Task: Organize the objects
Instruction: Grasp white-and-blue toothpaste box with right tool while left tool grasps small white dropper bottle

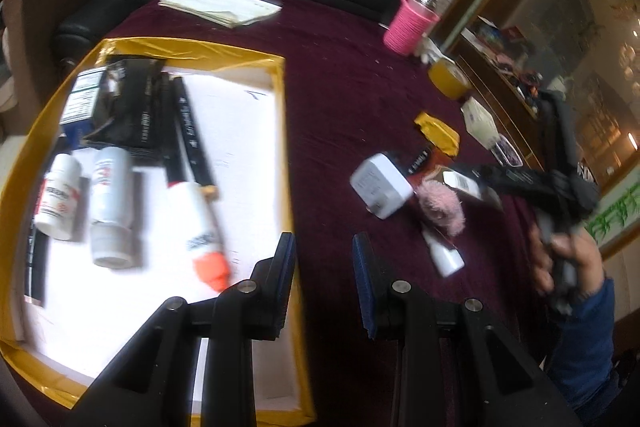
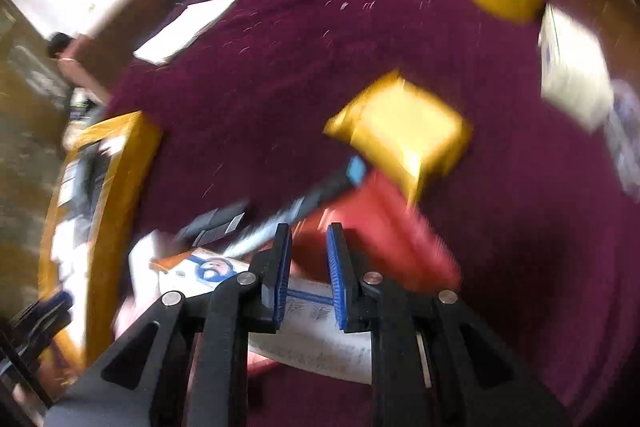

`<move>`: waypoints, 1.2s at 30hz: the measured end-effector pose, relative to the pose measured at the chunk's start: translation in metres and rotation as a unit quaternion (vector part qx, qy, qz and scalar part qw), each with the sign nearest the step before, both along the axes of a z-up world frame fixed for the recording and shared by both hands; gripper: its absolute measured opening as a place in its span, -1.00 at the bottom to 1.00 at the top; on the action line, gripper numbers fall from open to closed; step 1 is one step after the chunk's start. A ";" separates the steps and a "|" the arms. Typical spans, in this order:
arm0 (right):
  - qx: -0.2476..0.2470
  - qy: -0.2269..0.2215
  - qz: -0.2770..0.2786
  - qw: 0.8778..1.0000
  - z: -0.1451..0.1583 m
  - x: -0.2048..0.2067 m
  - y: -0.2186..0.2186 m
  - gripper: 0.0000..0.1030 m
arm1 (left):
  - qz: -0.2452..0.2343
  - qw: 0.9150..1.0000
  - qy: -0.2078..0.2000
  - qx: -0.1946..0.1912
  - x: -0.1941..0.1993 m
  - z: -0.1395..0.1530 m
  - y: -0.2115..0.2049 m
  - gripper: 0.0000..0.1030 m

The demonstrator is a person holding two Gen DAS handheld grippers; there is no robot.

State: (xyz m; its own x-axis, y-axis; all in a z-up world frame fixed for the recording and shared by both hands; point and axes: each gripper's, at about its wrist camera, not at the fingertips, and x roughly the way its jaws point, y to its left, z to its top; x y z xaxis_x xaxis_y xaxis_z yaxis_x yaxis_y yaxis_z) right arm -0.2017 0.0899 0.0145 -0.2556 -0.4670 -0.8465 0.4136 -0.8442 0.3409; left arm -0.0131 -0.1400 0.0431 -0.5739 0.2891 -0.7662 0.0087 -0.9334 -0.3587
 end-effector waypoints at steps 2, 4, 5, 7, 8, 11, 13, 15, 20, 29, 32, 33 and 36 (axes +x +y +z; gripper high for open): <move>-0.027 -0.018 0.018 0.999 0.005 0.027 0.013 -0.53 | -0.010 1.000 -0.001 -0.003 -0.001 0.000 0.007 -0.51; -0.046 -0.034 0.040 0.998 0.009 0.052 0.022 -0.37 | -0.019 1.000 -0.002 -0.004 -0.002 0.000 0.013 -0.51; -0.050 -0.032 0.046 0.997 0.011 0.060 0.028 -0.36 | -0.023 1.000 -0.003 -0.005 -0.002 -0.001 0.017 -0.51; -0.058 -0.017 0.059 0.996 0.019 0.077 0.038 -0.31 | -0.029 1.000 -0.006 -0.004 -0.002 -0.002 0.022 -0.51; -0.064 -0.012 0.066 0.996 0.019 0.083 0.040 -0.18 | -0.033 0.999 -0.008 -0.005 -0.002 -0.004 0.024 -0.51; -0.056 0.009 0.082 0.995 0.020 0.098 0.042 0.05 | -0.040 0.999 -0.011 -0.008 -0.002 -0.006 0.030 -0.51; -0.044 0.008 0.085 0.995 0.016 0.108 0.039 0.05 | -0.044 0.999 -0.012 -0.010 0.000 -0.006 0.032 -0.51; -0.044 0.001 0.078 0.996 0.013 0.115 0.041 0.05 | -0.048 0.999 -0.011 -0.013 0.001 -0.006 0.035 -0.51; -0.049 -0.050 0.052 0.996 -0.009 0.133 0.046 0.05 | -0.061 0.998 -0.015 -0.015 0.001 -0.010 0.044 -0.51; 0.028 0.042 0.047 0.998 -0.019 0.152 0.011 0.00 | -0.066 0.997 -0.026 -0.017 0.003 -0.016 0.052 -0.51; 0.030 0.077 0.065 0.994 -0.015 0.159 0.009 -0.31 | -0.072 0.997 -0.041 -0.004 -0.002 -0.021 0.057 -0.50; 0.020 0.073 0.059 0.995 -0.013 0.156 0.014 -0.37 | -0.075 0.996 -0.048 0.005 -0.005 -0.022 0.059 -0.48; 0.016 0.080 0.040 0.996 -0.009 0.152 0.031 -0.43 | -0.092 0.993 -0.066 0.029 -0.016 -0.026 0.073 -0.38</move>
